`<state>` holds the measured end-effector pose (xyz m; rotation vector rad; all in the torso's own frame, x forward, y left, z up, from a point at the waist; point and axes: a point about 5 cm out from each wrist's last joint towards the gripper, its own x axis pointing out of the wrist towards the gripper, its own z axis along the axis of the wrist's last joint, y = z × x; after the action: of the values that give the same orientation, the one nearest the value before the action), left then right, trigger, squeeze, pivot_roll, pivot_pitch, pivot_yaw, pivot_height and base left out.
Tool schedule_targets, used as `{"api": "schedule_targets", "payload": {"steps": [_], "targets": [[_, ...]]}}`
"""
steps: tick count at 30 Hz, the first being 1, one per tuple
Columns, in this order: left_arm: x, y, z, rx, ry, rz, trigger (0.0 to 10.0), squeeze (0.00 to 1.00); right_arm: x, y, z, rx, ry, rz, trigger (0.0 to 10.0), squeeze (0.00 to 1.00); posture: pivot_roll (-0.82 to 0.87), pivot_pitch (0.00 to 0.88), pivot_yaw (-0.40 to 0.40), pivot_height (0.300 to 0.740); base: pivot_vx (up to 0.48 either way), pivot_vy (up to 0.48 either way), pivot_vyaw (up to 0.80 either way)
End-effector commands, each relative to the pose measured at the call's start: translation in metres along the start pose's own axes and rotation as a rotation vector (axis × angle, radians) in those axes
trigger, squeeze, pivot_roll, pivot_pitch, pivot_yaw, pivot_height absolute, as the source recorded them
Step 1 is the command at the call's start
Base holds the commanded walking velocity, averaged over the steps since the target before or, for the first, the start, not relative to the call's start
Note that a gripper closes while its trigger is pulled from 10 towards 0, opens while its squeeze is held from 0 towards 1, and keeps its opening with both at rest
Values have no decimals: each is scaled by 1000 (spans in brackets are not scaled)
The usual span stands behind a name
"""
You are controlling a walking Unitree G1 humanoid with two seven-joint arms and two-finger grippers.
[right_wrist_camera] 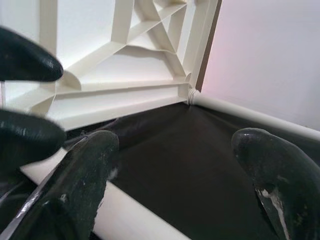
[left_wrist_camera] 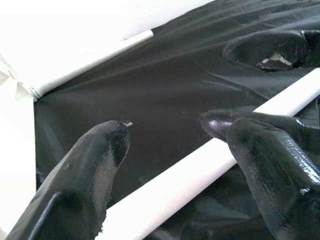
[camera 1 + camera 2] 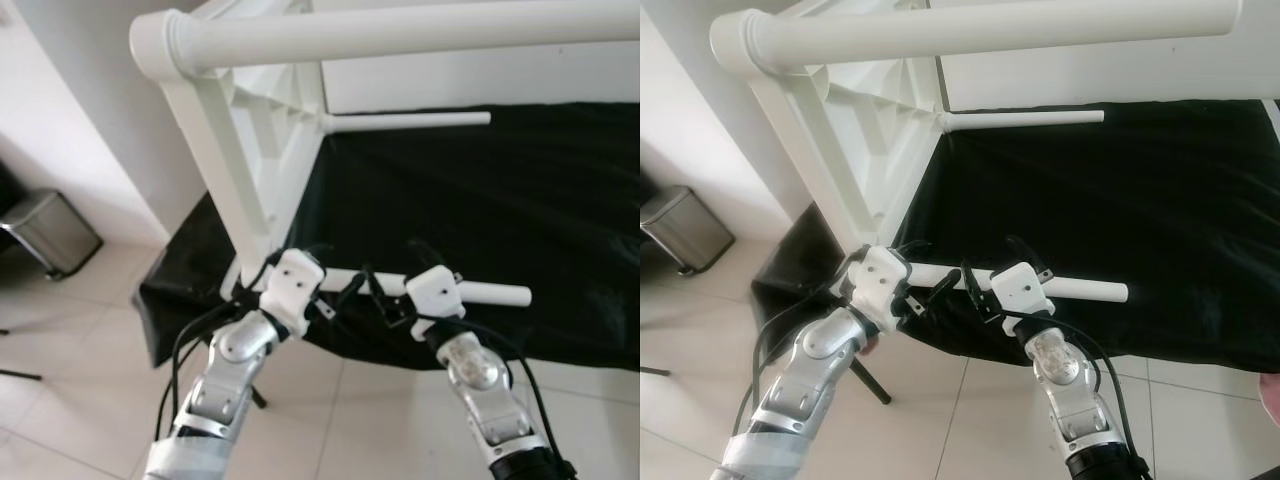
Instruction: Building children table
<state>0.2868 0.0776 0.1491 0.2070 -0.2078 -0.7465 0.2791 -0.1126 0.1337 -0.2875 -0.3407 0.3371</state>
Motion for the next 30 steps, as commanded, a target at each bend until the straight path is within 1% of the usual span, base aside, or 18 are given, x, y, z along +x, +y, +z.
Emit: {"api": "schedule_targets", "payload": {"steps": [1,12,16,20,23,30], "targets": [[-3,9,-1,19,18,45,10000,0,2,4,0,5,-8,6,10000,0,-10,0,180,740,0,0,0],[-4,10,-1,25,24,31,10000,0,4,3,-1,2,-14,0,10000,0,-7,0,185,740,0,0,0],[-4,8,0,15,13,14,10000,0,5,2,-1,-2,-18,-10,10000,0,-11,0,193,740,0,0,0],[-4,9,2,16,7,11,10000,0,4,3,-2,-1,-18,-14,10000,0,-7,0,190,740,0,0,0],[-4,10,2,42,8,8,10000,0,6,3,-2,1,-19,-17,10000,0,-7,0,191,740,0,0,0],[-3,11,3,44,5,13,10000,0,9,6,-1,8,-25,-18,10000,0,-6,0,189,740,0,0,0]]}}
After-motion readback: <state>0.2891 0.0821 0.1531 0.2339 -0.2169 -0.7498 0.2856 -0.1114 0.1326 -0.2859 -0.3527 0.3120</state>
